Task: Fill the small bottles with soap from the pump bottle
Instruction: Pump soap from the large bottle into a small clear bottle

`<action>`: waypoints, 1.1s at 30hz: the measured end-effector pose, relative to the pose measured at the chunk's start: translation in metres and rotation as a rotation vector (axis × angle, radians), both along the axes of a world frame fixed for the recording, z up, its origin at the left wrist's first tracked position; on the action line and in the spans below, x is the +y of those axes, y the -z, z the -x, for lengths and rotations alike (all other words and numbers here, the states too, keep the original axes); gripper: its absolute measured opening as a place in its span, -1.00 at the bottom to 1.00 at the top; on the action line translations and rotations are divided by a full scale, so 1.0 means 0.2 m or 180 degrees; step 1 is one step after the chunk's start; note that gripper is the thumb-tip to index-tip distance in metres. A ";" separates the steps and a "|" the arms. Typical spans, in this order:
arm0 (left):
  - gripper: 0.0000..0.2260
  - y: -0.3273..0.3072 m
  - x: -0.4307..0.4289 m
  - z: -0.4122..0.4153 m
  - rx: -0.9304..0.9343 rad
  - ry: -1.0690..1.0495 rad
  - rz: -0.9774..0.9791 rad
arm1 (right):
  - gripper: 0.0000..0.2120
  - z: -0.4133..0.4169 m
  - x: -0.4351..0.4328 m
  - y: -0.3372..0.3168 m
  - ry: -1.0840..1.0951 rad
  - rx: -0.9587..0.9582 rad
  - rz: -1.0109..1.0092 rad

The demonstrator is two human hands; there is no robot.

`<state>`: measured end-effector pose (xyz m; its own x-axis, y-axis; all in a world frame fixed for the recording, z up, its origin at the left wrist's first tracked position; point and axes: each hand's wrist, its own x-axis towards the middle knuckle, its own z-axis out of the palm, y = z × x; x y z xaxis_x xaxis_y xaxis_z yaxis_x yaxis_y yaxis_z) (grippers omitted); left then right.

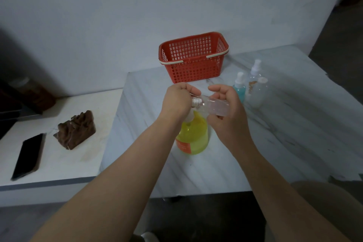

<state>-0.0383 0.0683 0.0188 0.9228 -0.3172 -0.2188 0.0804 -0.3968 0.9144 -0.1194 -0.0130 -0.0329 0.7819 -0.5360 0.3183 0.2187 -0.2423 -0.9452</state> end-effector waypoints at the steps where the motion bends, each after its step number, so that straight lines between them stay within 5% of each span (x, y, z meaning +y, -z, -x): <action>1: -0.68 -0.01 0.00 0.00 -0.0003 -0.0011 0.0000 | -0.52 0.00 0.00 0.00 -0.0007 -0.0015 -0.0012; 33: -0.68 0.03 0.00 -0.01 -0.0345 0.0012 -0.0305 | -0.50 -0.03 -0.03 0.07 0.0113 0.0296 -0.0199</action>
<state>-0.0355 0.0692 0.0123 0.9415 -0.3031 -0.1473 -0.0184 -0.4828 0.8755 -0.1140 -0.0192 -0.0469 0.7867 -0.5804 0.2104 0.1218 -0.1882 -0.9746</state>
